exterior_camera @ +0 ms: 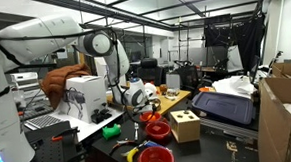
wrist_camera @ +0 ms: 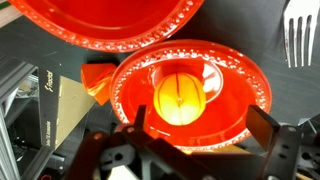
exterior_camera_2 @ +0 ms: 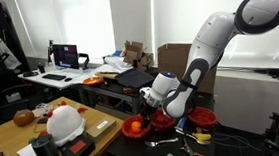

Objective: Put the orange ball in the red bowl on the left.

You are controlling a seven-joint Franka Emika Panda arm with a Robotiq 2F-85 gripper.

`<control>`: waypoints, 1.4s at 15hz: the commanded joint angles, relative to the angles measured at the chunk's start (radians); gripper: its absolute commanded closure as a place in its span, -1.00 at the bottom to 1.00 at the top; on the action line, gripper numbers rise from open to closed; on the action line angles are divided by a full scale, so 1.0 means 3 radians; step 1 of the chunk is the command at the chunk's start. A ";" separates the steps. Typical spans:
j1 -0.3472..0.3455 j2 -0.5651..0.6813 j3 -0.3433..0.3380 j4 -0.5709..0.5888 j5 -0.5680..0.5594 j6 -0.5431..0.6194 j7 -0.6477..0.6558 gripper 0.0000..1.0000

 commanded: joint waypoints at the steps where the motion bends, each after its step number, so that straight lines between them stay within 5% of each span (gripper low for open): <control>1: -0.0013 -0.0087 -0.0025 -0.0178 -0.0147 -0.0031 -0.0078 -1.00; 11: -0.0129 -0.0116 0.0108 -0.0346 -0.0459 -0.0251 -0.0375 -1.00; 21: -0.0431 -0.0116 0.0482 -0.0340 -0.0429 -0.0900 -0.1020 -1.00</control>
